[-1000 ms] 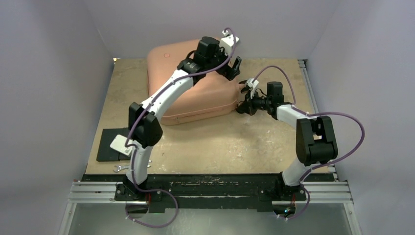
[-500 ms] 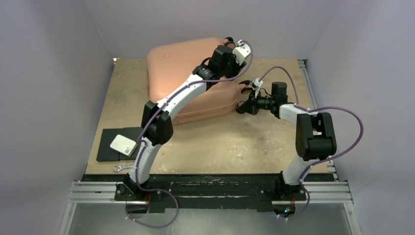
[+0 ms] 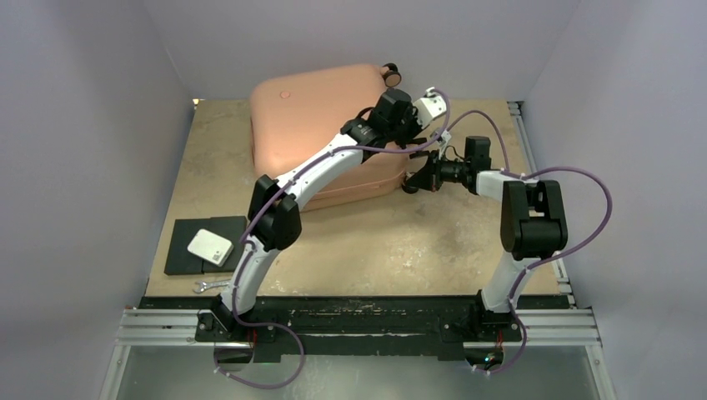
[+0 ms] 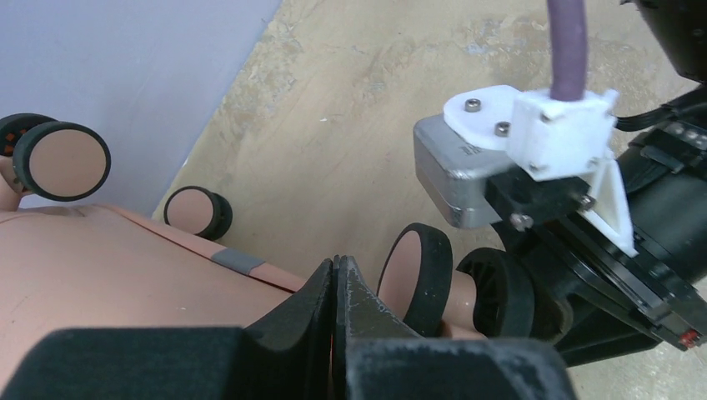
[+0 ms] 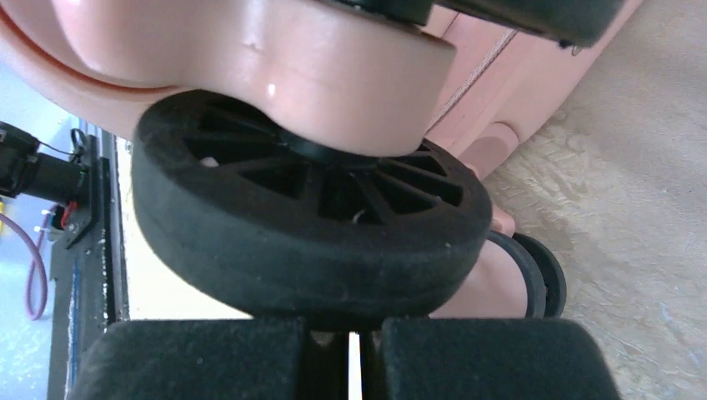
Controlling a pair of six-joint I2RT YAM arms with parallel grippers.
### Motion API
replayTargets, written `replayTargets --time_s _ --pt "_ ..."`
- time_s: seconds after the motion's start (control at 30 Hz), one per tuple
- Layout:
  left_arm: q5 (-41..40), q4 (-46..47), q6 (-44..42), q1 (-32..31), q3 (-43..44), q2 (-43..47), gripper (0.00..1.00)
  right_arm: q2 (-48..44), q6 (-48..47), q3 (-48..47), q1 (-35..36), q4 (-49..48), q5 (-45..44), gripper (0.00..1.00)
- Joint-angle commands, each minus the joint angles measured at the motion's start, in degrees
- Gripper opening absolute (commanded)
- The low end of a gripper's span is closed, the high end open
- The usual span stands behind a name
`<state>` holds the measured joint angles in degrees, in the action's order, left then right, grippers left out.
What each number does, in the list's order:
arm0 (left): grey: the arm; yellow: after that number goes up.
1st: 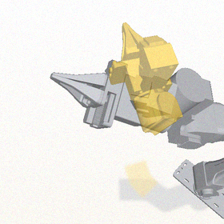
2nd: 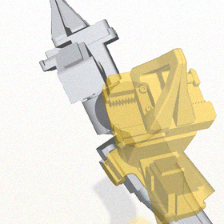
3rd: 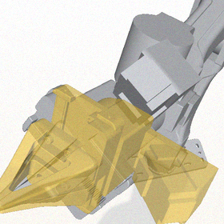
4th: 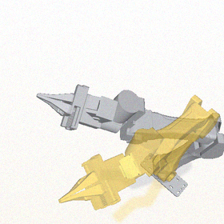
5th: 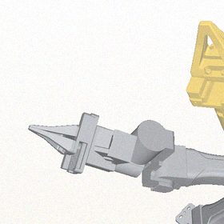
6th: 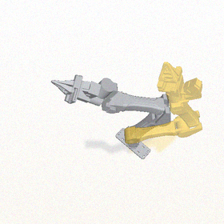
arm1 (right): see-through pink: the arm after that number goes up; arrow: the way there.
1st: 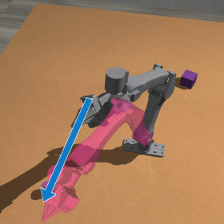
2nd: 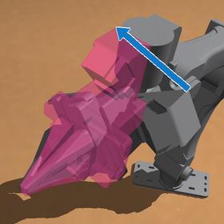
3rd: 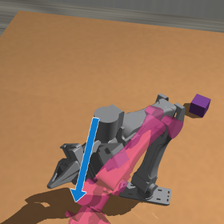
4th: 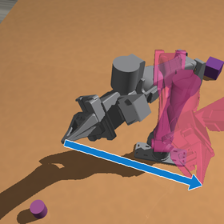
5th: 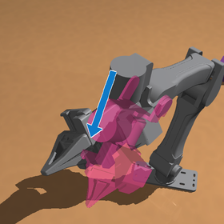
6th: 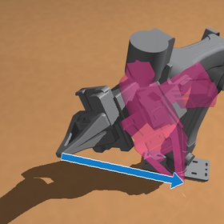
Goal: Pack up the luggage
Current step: Zip the luggage at the center of the board.
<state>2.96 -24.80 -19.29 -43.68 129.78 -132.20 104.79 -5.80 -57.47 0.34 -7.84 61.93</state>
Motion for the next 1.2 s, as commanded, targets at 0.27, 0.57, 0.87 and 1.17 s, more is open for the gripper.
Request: replayTargets --time_s 0.27,0.57,0.87,1.17 --pt "-2.3 -16.82 -1.34 1.33 -7.43 -2.53 0.0 -6.66 11.68 5.77 -4.97 -17.34 -22.24 0.0" --pt "-8.75 -15.12 -0.11 1.4 -7.19 -2.7 0.0 -9.17 13.08 7.15 -5.0 -17.14 -29.92 0.0" --pt "-9.16 -17.41 0.3 1.38 -6.6 -2.73 0.0 -4.97 12.85 4.4 -5.0 -14.59 -36.0 0.0" --pt "-6.57 -17.8 1.4 1.47 -6.38 -1.59 0.0 -4.19 1.02 1.09 -4.78 -9.66 -15.06 0.35"
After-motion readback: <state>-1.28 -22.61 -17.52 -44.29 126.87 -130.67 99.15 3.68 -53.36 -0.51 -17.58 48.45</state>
